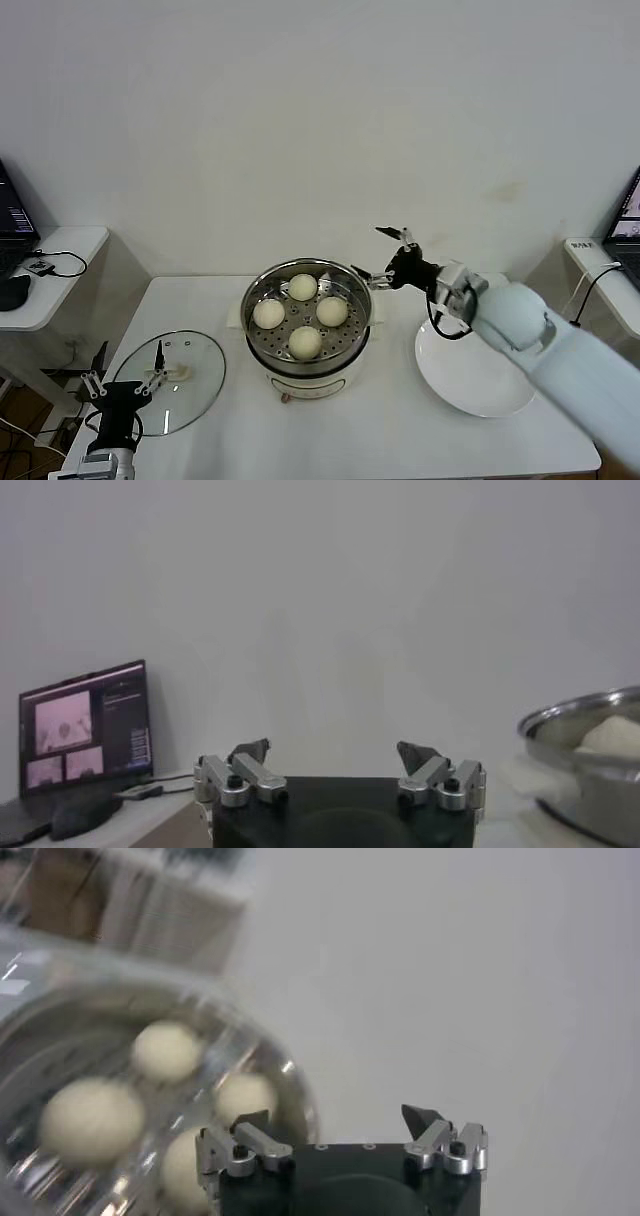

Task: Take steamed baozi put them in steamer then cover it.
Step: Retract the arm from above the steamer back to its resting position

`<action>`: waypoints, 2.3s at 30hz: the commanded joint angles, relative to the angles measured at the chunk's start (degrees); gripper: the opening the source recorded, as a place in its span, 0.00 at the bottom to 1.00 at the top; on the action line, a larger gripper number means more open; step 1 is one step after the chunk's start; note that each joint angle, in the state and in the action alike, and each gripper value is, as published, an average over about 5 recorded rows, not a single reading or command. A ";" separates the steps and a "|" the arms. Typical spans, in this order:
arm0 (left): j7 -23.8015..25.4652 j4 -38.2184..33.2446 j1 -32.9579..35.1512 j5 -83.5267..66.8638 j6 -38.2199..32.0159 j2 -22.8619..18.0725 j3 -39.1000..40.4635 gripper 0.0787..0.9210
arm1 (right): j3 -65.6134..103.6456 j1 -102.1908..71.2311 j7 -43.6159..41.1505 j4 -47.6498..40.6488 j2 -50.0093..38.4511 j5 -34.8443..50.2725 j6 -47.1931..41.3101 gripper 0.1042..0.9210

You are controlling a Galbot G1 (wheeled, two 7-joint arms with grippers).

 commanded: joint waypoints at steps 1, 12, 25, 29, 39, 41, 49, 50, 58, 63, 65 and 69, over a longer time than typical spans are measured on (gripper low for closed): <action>-0.65 4.20 -0.62 18.88 4.08 1.78 -1.26 0.88 | 44.03 -44.81 -0.43 0.28 23.26 -7.20 17.28 0.88; 1.84 12.27 -3.64 65.86 0.01 8.73 -6.77 0.88 | 48.66 -47.12 -0.75 -2.19 34.03 -13.01 20.25 0.88; 4.39 19.64 -5.51 75.38 0.28 11.57 -4.30 0.88 | 49.77 -47.30 0.53 -3.55 36.00 -14.48 21.98 0.88; 4.65 22.35 -8.31 75.51 0.16 12.28 -1.89 0.88 | 49.20 -47.28 0.73 -4.13 36.44 -15.09 22.46 0.88; 5.90 26.19 -12.76 75.17 0.19 13.43 0.91 0.88 | 48.39 -47.40 0.85 -4.17 37.06 -15.73 22.69 0.88; 6.27 26.07 -13.25 75.04 0.30 13.39 1.46 0.88 | 48.39 -47.49 0.87 -4.19 37.07 -15.80 22.74 0.88; 6.95 26.92 -15.07 74.69 0.41 13.32 3.40 0.88 | 48.37 -47.93 0.87 -3.94 37.13 -16.11 22.84 0.88; 7.00 27.07 -15.38 74.64 0.42 13.37 3.57 0.88 | 48.38 -47.97 0.87 -3.91 37.12 -16.14 22.84 0.88; 6.85 28.96 -17.91 73.86 0.44 13.76 4.21 0.88 | 48.13 -48.43 0.84 -3.89 37.45 -16.83 23.21 0.88; 6.94 30.19 -19.12 72.70 0.40 13.80 4.82 0.88 | 47.66 -48.56 0.85 -3.93 37.76 -17.25 23.40 0.88; 6.93 31.01 -19.82 72.28 0.38 13.68 5.13 0.88 | 47.47 -48.52 0.84 -3.92 37.87 -17.40 23.41 0.88; 6.66 32.39 -21.07 71.95 0.34 13.38 5.47 0.88 | 47.18 -48.50 0.85 -3.94 37.97 -17.64 23.47 0.88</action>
